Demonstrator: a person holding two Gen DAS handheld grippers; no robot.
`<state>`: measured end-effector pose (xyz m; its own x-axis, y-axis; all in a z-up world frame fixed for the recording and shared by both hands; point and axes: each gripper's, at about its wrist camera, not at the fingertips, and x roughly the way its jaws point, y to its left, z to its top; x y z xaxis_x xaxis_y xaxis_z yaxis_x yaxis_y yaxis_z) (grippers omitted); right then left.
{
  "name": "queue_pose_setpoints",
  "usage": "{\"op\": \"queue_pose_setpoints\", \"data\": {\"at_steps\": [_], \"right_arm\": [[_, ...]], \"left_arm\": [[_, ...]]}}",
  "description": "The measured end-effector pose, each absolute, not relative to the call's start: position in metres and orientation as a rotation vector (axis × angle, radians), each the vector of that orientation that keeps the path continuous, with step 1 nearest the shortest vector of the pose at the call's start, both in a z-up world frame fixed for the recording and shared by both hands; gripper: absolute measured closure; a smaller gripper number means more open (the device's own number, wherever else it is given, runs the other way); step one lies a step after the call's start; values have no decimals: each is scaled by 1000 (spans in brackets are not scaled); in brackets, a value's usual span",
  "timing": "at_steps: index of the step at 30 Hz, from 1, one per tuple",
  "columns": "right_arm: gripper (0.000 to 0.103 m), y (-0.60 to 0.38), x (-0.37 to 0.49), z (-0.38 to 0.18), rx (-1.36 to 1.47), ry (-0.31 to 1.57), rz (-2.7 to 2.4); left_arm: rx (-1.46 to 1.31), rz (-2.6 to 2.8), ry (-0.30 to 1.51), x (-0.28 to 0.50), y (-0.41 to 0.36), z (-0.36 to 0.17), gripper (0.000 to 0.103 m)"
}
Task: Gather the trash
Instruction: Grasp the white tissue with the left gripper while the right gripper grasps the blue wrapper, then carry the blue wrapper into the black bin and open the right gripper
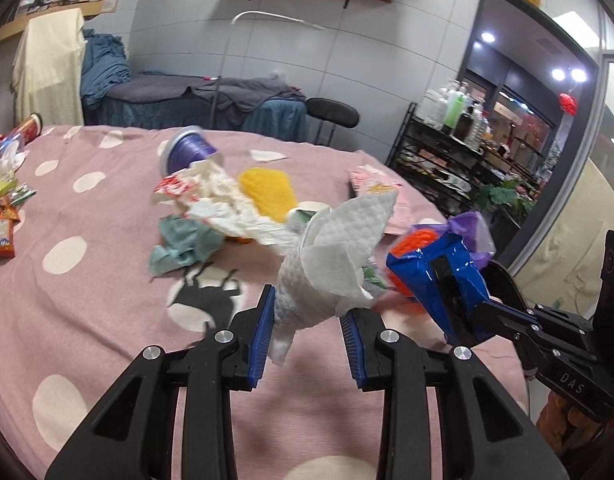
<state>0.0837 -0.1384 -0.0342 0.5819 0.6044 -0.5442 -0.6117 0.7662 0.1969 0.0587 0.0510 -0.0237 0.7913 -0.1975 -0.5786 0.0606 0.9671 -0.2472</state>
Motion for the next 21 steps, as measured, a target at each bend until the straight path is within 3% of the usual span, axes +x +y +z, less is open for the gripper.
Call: {"op": "queue_pose_setpoints", "data": {"at_steps": [10,21], "right_arm": [[101,-209,64,-12,32,482,472],[101,-339,91,-42,208,547,98]], "left_arm": [[-166,-341,629,78,-17,-7,71],[-90,-565,663,98,-104,-11,71]]}}
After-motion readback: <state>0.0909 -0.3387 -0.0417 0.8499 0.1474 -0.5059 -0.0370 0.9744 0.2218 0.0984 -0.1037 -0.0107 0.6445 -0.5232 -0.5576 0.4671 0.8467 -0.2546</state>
